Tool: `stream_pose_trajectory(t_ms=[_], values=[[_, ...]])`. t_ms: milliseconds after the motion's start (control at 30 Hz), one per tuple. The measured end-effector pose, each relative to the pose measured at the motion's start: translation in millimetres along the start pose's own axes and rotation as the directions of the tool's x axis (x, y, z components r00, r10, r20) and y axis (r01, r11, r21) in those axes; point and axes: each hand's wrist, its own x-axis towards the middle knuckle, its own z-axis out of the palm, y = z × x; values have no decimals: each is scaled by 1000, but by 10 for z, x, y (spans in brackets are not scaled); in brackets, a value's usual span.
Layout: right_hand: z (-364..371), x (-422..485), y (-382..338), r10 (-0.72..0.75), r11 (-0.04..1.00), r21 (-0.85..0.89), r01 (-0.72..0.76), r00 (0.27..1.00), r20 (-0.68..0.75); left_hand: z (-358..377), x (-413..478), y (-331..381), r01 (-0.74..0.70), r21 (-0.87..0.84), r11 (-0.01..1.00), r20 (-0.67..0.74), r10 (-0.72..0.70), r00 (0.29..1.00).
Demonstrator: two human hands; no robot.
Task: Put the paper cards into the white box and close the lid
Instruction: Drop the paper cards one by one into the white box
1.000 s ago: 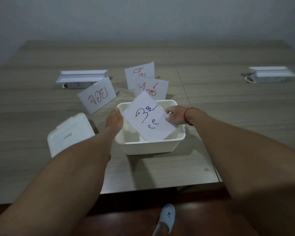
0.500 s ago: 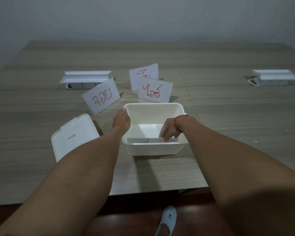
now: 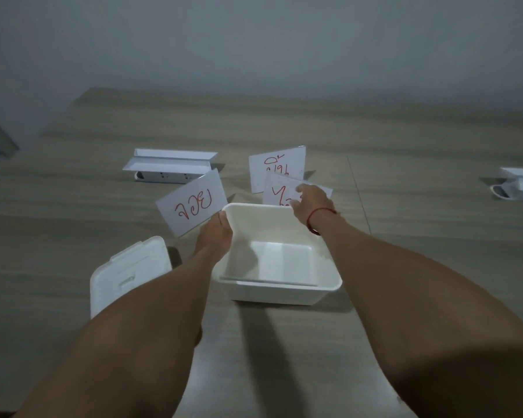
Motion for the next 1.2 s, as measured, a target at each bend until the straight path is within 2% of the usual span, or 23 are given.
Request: stream_pose_trajectory(t_ms=[133,367,467,633,833,1033,1100,1200], values=[[178,448,-34,-14,993,-118,9,999,-40,20,203,21,-24,21,999,-19,25,1000],[194,815,16,150,966,-214,-146,989,5,41,319,89,-55,67,996,-28,57,998],[179,869,79,158,968,-195,-157,987,-13,34,330,93,-66,83,994,-35,69,997],[156,803,42,4,983,-185,-5,1000,-5,22,333,146,-59,84,995,-18,61,998],[-187,583,-137,-256,950,-231,211,948,-187,-14,242,179,50,115,992,25,-53,998],[-723,312,-326,-221,975,-109,194,913,-343,-84,85,223,100,138,985,47,-107,993],[-757,202,-314,-202,979,-75,187,929,-311,-109,33,238,85,147,985,54,-94,994],[-664,15,-231,-157,987,-16,157,970,-183,-122,-41,233,91,153,984,52,-100,994]])
